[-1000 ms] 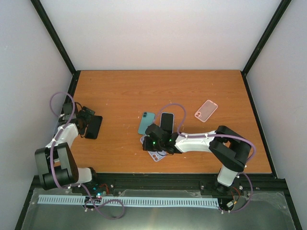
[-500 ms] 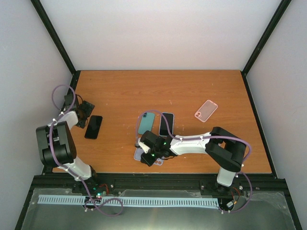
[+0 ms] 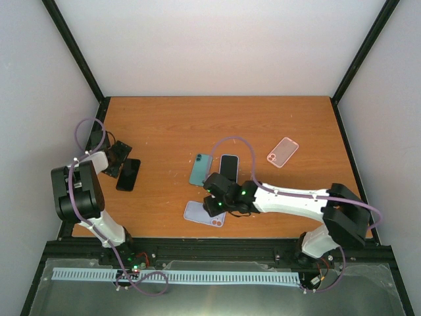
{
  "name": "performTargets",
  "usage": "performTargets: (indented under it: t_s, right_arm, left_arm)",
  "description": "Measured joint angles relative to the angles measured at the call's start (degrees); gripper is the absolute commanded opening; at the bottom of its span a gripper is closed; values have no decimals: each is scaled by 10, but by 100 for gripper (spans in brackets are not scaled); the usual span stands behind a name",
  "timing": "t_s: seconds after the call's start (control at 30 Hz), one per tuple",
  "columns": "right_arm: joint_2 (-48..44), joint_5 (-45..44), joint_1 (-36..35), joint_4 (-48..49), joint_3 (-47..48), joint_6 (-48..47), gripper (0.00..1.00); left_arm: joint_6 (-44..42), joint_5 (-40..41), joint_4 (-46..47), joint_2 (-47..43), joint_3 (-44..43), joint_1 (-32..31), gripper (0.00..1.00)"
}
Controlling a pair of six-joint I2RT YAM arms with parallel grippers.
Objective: Put the phone into the phone case
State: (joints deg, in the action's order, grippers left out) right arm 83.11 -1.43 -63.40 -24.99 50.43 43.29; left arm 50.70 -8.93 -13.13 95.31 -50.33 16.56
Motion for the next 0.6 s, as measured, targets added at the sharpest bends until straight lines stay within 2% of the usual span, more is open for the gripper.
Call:
performTargets:
  t_s: [0.17, 0.27, 0.6]
  right_arm:
    - [-52, -66, 0, -37, -65, 152, 36]
    - [-68, -85, 0, -47, -91, 205, 37]
    - [-27, -86, 1, -19, -96, 233, 36]
  left_arm:
    - [0, -25, 7, 0, 3, 0, 99]
    - [0, -38, 16, -2, 8, -3, 100]
    - [4, -58, 23, -49, 61, -33, 100]
